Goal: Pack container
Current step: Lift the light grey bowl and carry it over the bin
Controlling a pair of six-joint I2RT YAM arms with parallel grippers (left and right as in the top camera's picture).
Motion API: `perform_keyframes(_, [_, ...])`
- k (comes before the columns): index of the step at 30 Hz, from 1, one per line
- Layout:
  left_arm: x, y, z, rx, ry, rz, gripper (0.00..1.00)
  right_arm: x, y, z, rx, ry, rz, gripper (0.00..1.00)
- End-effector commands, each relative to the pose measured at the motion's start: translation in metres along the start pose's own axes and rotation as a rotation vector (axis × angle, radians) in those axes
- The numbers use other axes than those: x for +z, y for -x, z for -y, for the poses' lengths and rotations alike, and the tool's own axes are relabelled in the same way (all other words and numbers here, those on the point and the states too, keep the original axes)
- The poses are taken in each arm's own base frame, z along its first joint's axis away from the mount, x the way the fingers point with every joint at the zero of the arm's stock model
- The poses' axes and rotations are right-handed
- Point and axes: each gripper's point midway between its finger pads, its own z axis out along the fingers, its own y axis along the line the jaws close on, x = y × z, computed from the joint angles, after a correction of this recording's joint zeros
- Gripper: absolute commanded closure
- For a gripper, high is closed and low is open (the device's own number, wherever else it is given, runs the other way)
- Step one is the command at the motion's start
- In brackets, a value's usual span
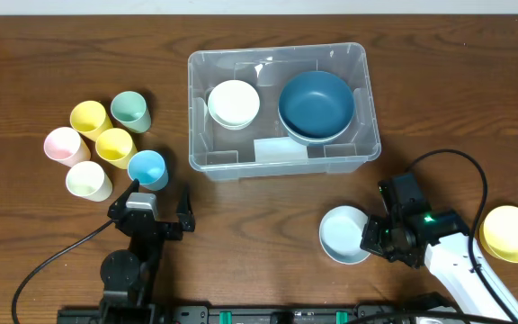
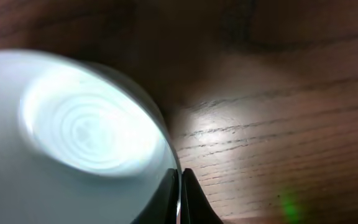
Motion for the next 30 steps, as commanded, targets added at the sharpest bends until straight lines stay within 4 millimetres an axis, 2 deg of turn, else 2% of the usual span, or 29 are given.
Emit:
perform_keyframes(1, [0.001, -0.015, 0.0, -0.008, -0.005, -0.044, 0.02, 0.003, -0.003, 0.002, 0.001, -0.015, -0.008, 0.99])
perform_keyframes(5, [0.001, -0.015, 0.0, -0.008, -0.005, -0.044, 0.02, 0.001, 0.0, 0.0, 0.0, -0.008, 0.001, 0.99])
perform_keyframes(8, [0.001, -0.015, 0.0, -0.008, -0.005, -0.044, 0.02, -0.008, 0.006, -0.006, -0.01, 0.004, 0.016, 0.99])
perform_keyframes(13, [0.001, -0.015, 0.0, -0.008, -0.005, -0.044, 0.02, -0.047, 0.022, -0.025, -0.114, 0.034, 0.059, 0.99])
perform_keyframes(18, [0.001, -0.015, 0.0, -0.008, -0.005, -0.044, 0.02, -0.085, 0.023, -0.048, -0.239, 0.063, 0.087, 0.99])
perform_keyframes(24, [0.001, -0.015, 0.0, -0.008, -0.005, -0.044, 0.02, -0.112, 0.021, -0.073, -0.337, 0.097, 0.139, 0.99])
perform_keyframes(30, [0.001, -0.015, 0.0, -0.008, -0.005, -0.044, 0.02, -0.152, 0.051, -0.116, -0.407, 0.192, 0.276, 0.99])
